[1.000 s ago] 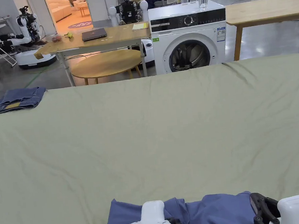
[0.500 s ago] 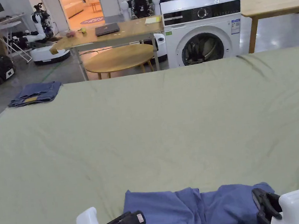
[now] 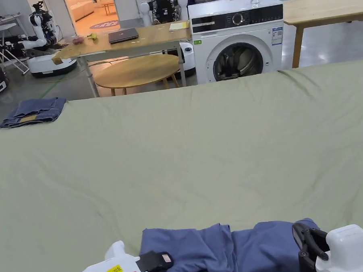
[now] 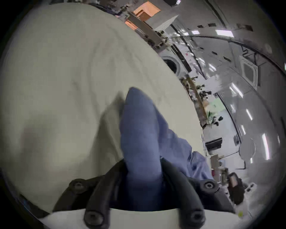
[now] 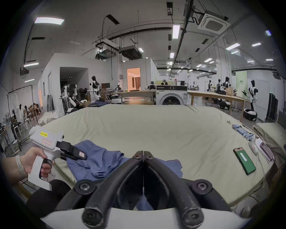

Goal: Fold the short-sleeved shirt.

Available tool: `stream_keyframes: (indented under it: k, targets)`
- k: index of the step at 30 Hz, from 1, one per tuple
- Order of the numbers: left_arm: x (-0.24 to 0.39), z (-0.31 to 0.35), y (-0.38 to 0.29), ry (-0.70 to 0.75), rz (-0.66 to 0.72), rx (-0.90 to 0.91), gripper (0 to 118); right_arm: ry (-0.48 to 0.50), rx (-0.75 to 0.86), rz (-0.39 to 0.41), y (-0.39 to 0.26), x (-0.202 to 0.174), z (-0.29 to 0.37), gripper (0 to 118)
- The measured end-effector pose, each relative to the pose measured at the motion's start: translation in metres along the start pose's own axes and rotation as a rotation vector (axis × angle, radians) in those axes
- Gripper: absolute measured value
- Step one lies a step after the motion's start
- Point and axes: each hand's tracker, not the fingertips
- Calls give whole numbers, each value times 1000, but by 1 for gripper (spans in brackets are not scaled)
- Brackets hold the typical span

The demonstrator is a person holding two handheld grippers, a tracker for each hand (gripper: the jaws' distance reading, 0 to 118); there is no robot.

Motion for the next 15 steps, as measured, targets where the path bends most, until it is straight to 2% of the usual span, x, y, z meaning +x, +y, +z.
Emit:
stream_keyframes:
  k: [1, 5, 6, 11, 15]
  targets:
    - [-5, 4, 0, -69, 48, 14, 8, -1, 1, -2, 0, 0, 0, 0]
    - [-10, 43, 3, -74, 123, 160, 8, -6, -2, 1, 0, 0, 0, 0]
    - [-8, 55, 8, -28, 92, 204, 8, -5, -4, 4, 0, 0, 0, 0]
    - [48, 92, 10, 294, -271, 323, 8, 1, -27, 13, -1, -3, -3, 0]
    - [95, 72, -11, 351, -536, 311, 8, 6, -48, 21, -2, -7, -6, 0]
